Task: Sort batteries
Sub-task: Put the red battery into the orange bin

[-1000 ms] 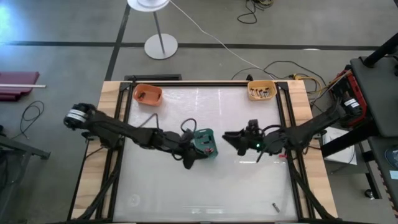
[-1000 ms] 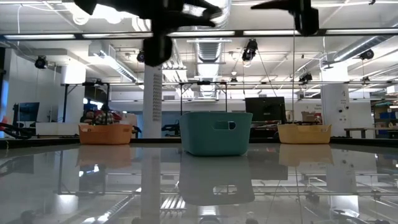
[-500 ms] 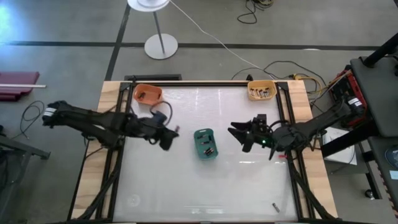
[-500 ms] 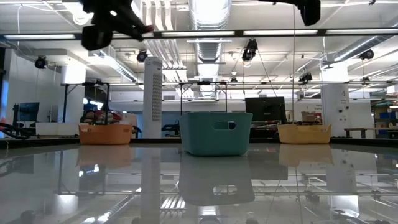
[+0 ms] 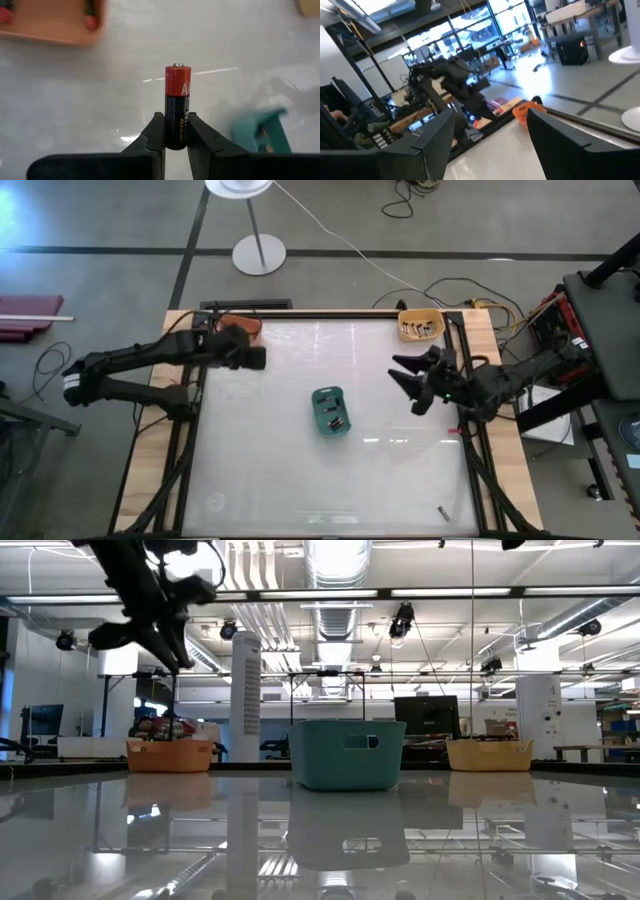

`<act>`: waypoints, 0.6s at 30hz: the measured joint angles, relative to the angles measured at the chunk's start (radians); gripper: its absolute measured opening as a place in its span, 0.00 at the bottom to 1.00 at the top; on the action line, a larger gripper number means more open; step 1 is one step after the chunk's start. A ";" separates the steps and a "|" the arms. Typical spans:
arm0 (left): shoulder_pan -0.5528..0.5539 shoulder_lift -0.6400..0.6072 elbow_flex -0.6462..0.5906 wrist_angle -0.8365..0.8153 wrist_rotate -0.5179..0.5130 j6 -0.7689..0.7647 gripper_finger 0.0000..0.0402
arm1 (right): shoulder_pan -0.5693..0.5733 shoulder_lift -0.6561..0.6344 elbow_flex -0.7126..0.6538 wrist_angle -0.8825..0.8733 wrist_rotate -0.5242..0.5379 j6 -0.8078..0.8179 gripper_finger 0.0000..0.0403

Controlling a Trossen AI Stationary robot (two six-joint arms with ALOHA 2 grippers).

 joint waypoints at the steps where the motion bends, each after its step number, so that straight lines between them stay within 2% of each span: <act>1: 0.038 0.011 0.000 0.006 0.012 0.008 0.07 | 0.000 -0.018 0.000 -0.014 0.000 -0.005 0.59; 7: 0.227 0.088 0.000 0.001 0.128 0.093 0.07 | -0.028 -0.097 0.000 -0.239 -0.019 0.003 0.55; 10: 0.308 0.121 0.000 -0.008 0.191 0.125 0.07 | -0.055 -0.128 0.000 -0.336 -0.133 -0.005 0.53; 13: 0.390 0.159 0.000 -0.006 0.207 0.130 0.07 | -0.077 -0.139 0.000 -0.365 -0.213 -0.057 0.51; 18: 0.513 0.235 0.003 0.029 0.205 0.139 0.07 | -0.081 -0.157 0.000 -0.497 -0.214 -0.109 0.48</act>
